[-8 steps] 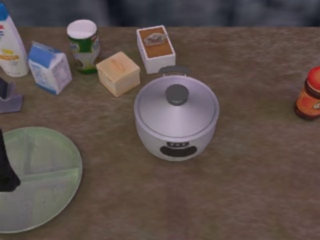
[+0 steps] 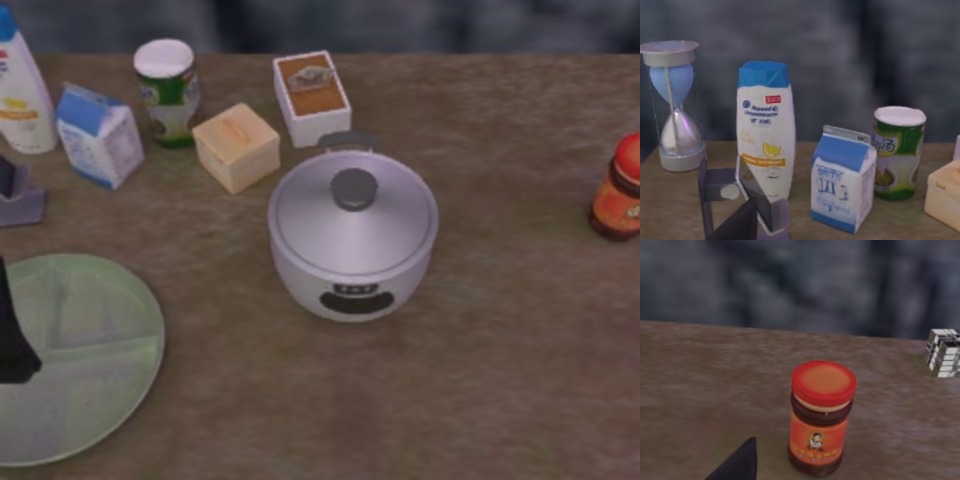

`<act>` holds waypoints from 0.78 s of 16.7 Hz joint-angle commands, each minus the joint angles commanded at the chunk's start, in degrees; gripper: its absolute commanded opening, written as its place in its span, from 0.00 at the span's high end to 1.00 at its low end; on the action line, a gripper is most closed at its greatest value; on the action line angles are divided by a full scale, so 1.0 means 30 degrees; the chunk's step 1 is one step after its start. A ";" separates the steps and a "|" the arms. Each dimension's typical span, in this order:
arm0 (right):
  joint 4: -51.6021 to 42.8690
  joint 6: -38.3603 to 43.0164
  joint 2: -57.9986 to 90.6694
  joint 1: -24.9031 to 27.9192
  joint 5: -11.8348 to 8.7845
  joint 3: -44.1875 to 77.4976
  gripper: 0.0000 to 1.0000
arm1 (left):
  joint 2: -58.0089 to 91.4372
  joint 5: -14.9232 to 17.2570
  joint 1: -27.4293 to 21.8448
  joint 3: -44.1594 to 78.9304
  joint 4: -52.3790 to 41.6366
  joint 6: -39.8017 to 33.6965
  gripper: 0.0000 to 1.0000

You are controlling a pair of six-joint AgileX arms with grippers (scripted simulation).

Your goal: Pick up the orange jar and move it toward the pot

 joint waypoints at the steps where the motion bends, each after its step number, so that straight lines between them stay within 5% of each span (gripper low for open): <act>1: -0.0910 -0.0415 0.1376 -0.0006 0.0014 0.1258 0.00 | 0.0000 0.0000 0.0000 0.0000 0.0000 0.0000 0.00; 13: -1.3757 -0.7067 2.5565 -0.0025 0.0178 2.3614 0.00 | 0.0000 0.0000 0.0000 0.0000 0.0000 0.0000 0.00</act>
